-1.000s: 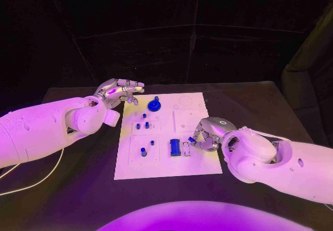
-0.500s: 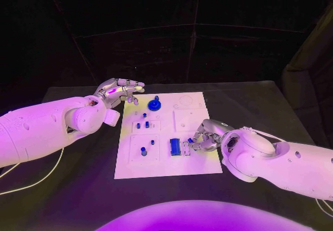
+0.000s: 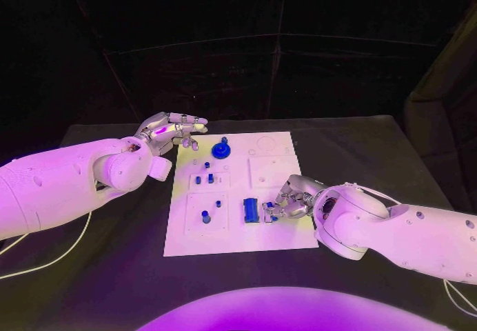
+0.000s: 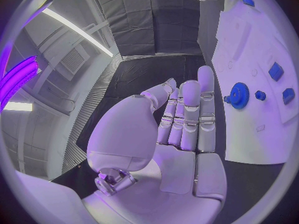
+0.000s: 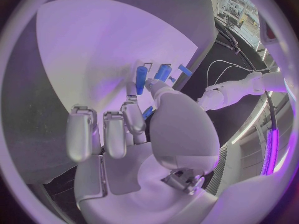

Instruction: Assemble the parts on the task board

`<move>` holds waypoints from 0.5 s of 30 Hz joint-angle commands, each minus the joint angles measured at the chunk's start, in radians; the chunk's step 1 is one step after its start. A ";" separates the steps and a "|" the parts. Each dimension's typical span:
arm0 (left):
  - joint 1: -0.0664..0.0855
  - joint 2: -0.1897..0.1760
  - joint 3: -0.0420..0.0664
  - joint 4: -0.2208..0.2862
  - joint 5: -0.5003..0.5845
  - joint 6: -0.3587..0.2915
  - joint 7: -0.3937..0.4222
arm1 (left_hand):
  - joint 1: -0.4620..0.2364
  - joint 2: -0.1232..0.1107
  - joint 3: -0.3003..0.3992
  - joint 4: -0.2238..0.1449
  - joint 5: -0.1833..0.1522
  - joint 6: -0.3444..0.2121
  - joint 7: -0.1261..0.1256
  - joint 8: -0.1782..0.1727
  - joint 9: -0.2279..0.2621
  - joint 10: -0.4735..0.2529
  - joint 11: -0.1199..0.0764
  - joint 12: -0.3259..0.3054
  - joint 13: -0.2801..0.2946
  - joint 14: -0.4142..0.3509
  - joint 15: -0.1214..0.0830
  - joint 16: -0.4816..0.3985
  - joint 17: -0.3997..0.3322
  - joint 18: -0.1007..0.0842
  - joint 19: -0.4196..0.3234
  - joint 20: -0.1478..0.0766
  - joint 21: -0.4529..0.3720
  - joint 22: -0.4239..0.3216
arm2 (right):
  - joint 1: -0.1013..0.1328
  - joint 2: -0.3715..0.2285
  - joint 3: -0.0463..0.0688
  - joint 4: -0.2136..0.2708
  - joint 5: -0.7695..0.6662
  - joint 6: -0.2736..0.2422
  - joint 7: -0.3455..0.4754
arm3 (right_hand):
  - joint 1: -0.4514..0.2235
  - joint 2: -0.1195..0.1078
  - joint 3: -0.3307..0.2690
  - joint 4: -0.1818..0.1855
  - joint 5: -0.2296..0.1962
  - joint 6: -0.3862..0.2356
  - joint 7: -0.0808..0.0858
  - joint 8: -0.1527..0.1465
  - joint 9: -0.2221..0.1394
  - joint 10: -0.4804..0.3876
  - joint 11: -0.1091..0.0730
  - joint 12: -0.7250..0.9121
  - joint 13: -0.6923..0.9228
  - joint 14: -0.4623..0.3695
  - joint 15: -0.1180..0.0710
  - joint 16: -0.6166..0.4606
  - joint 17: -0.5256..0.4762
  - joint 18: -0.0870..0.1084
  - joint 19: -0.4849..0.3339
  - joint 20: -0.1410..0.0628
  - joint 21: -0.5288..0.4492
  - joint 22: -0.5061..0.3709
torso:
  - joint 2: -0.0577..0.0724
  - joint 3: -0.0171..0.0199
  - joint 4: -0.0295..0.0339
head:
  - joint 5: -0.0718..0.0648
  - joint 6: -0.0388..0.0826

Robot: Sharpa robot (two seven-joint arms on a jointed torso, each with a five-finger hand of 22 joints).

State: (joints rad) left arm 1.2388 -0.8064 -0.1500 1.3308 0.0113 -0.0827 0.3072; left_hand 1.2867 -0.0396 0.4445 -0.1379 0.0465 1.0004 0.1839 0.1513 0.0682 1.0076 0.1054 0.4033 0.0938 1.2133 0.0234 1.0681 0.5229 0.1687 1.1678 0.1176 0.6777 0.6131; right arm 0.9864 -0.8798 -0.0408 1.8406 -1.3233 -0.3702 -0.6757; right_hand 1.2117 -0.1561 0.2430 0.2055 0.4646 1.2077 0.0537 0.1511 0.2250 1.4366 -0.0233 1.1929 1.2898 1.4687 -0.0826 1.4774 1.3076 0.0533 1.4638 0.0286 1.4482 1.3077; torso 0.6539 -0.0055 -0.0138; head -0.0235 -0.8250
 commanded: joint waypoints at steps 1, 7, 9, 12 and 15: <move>0.001 0.000 0.001 0.001 0.002 0.015 -0.002 | -0.006 0.000 -0.005 -0.001 0.005 -0.007 -0.001 0.006 0.000 -0.007 0.002 0.003 -0.001 -0.008 -0.002 -0.004 -0.001 0.014 -0.007 0.002 -0.003 -0.001 | 0.001 0.004 0.000 0.002 0.041 -0.013 0.000 | -0.010 0.002 -0.005 0.001 0.000 0.005 -0.001 0.004 0.000 0.007 -0.001 0.004 0.001 0.076 -0.006 0.005 0.129 -0.005 0.016 -0.007 0.004 0.032 | 0.001 0.0000 0.0002 | 0.000 -0.002; 0.001 0.001 0.001 0.001 0.001 0.017 -0.002 | -0.006 0.000 -0.005 -0.001 0.005 -0.007 -0.001 0.006 0.000 -0.007 0.002 0.003 -0.001 -0.008 -0.002 -0.004 -0.001 0.014 -0.007 0.002 -0.003 -0.001 | 0.001 0.008 0.000 0.004 0.046 -0.016 0.002 | -0.004 0.003 -0.010 -0.006 0.001 0.005 -0.004 0.005 0.002 0.008 -0.003 0.004 0.002 0.076 -0.007 0.005 0.128 -0.005 0.016 -0.008 0.005 0.033 | 0.001 0.0003 -0.0014 | 0.001 -0.003; 0.001 0.001 0.001 0.001 0.001 0.018 -0.003 | -0.006 0.000 -0.005 -0.001 0.005 -0.007 -0.001 0.006 0.000 -0.007 0.002 0.003 -0.001 -0.008 -0.002 -0.004 -0.001 0.014 -0.007 0.002 -0.003 -0.001 | 0.001 0.009 0.000 0.004 0.046 -0.015 0.002 | -0.003 0.003 -0.010 -0.006 0.001 0.005 -0.004 0.005 0.002 0.008 -0.003 0.004 0.002 0.076 -0.008 0.005 0.129 -0.005 0.016 -0.008 0.005 0.033 | 0.001 0.0002 -0.0013 | 0.001 -0.004; 0.001 0.001 0.000 0.001 0.001 0.018 -0.003 | -0.006 0.000 -0.005 -0.001 0.005 -0.007 -0.001 0.006 0.000 -0.007 0.002 0.003 -0.001 -0.008 -0.002 -0.004 -0.001 0.014 -0.007 0.002 -0.003 -0.001 | 0.001 0.010 0.000 0.001 0.047 -0.012 0.002 | -0.002 0.003 -0.011 -0.007 0.001 0.005 -0.004 0.005 0.002 0.008 -0.004 0.004 0.002 0.076 -0.008 0.006 0.129 -0.005 0.016 -0.008 0.005 0.033 | 0.000 -0.0002 -0.0008 | 0.000 -0.005; 0.001 0.001 0.000 0.001 0.001 0.019 -0.004 | -0.006 0.000 -0.005 -0.001 0.005 -0.007 -0.001 0.006 0.000 -0.007 0.002 0.003 -0.001 -0.008 -0.002 -0.004 -0.001 0.014 -0.007 0.002 -0.003 -0.001 | 0.001 0.010 0.000 -0.002 0.047 -0.011 0.002 | -0.002 0.003 -0.011 -0.007 0.001 0.005 -0.004 0.005 0.002 0.008 -0.004 0.004 0.002 0.076 -0.008 0.005 0.129 -0.005 0.016 -0.008 0.005 0.033 | 0.000 -0.0006 -0.0003 | 0.000 -0.004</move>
State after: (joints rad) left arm 1.2388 -0.8062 -0.1501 1.3301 0.0113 -0.0778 0.3045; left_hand 1.2867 -0.0396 0.4445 -0.1379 0.0465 1.0004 0.1839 0.1513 0.0683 1.0076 0.1055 0.4032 0.0939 1.2133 0.0234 1.0681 0.5230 0.1687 1.1678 0.1176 0.6778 0.6132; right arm 0.9864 -0.8705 -0.0407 1.8385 -1.2851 -0.3750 -0.6761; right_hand 1.2118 -0.1561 0.2361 0.1986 0.4648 1.2078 0.0539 0.1510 0.2267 1.4400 -0.0268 1.1929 1.2907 1.4654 -0.0858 1.4774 1.3075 0.0535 1.4674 0.0250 1.4482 1.3076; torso 0.6544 -0.0054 -0.0148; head -0.0226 -0.8296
